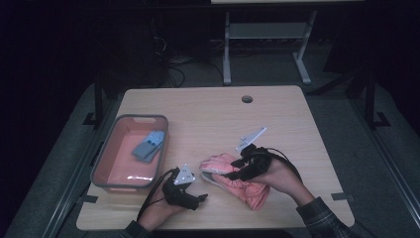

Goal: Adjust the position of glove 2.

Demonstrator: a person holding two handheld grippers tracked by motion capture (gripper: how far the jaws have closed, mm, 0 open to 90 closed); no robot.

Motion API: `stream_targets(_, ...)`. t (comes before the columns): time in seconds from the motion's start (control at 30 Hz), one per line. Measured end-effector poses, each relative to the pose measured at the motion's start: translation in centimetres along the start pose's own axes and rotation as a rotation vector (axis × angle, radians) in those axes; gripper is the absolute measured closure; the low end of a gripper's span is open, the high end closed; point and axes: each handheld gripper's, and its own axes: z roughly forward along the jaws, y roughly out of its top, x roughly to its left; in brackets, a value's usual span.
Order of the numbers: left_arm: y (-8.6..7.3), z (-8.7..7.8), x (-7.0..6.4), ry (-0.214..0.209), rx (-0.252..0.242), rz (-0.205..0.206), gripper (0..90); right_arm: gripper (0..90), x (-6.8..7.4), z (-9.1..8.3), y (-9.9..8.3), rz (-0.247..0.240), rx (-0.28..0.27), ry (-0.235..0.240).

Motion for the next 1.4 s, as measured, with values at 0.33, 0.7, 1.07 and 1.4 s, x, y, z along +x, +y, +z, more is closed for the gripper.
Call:
stream_targets(0.33,0.6,-0.3,0.1,-0.004,0.054,-0.020,13.5,46.2,-0.3,-3.7,0.1,0.026,-0.140,-0.036)
stream_targets(0.7,1.8,-1.8,-1.1,-0.043,0.042,-0.018,66.6,83.5,-3.5,-6.7,-4.0,0.132,-0.157,-0.157)
stream_targets(1.07,3.5,-0.1,-2.7,-0.150,0.037,-0.024,89.4,89.7,-5.2,-5.7,-9.2,0.169,-0.091,-0.168)
stream_targets(1.4,4.7,1.5,-3.2,-0.156,0.042,0.001,89.4,89.7,-4.7,-4.1,-10.7,0.122,-0.054,-0.138)
